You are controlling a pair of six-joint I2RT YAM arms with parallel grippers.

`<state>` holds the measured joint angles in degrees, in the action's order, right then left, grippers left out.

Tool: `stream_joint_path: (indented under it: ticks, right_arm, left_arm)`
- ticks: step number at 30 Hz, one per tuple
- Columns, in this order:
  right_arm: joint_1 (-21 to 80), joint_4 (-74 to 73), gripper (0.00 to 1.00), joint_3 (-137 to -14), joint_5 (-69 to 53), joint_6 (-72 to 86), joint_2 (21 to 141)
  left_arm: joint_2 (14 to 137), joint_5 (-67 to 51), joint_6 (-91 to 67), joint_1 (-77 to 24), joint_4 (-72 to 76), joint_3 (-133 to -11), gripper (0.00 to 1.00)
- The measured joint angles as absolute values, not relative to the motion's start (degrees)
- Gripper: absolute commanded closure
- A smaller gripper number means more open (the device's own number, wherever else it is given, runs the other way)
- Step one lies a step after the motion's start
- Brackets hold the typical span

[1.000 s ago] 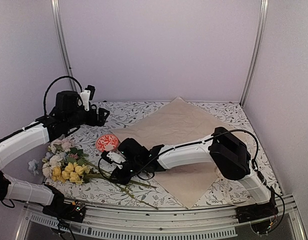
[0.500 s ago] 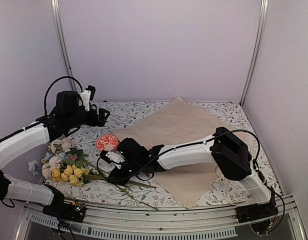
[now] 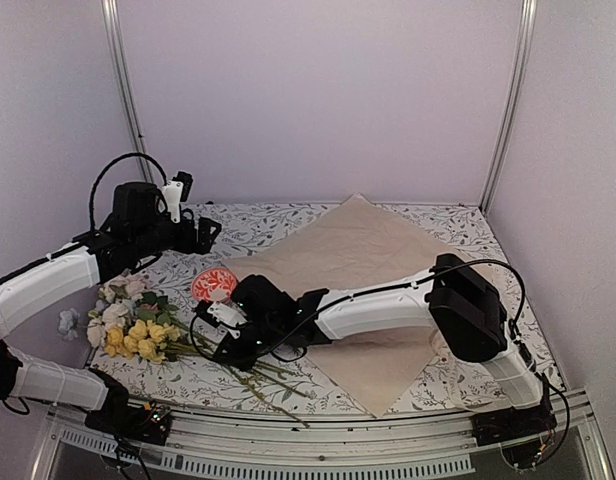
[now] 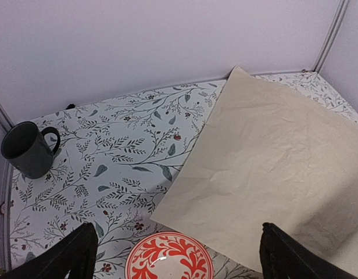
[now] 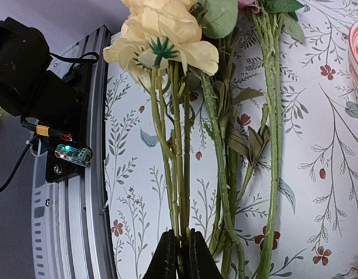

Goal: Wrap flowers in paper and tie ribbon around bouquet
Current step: Pick up the fake flower from the corner of the board, then place the fake flower on the flattened wrapping paper.

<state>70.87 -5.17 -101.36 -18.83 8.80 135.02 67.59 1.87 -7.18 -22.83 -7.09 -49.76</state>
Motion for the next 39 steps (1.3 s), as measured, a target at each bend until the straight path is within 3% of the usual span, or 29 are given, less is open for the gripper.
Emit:
stream_joint_path:
  ticks: [9,13,32,39]
  right_arm:
    - [71.24,-4.84,0.92,-101.38,-20.8,8.78,132.18]
    - [71.24,-4.6,1.0,-101.36,-21.52,8.8,131.87]
    - [70.32,2.5,1.0,-92.23,-26.79,9.56,117.84]
    - [69.67,-3.09,1.0,-89.06,-26.85,4.12,111.66]
  left_arm:
    - [67.59,1.83,-7.16,-22.83,-7.07,-49.76,0.02]
    - [67.59,1.74,-7.16,-22.83,-7.07,-49.76,0.02]
    - [63.75,3.53,-6.0,-22.81,-4.56,-48.12,0.02]
    - [63.59,6.5,-5.69,-22.81,-4.54,-48.1,0.02]
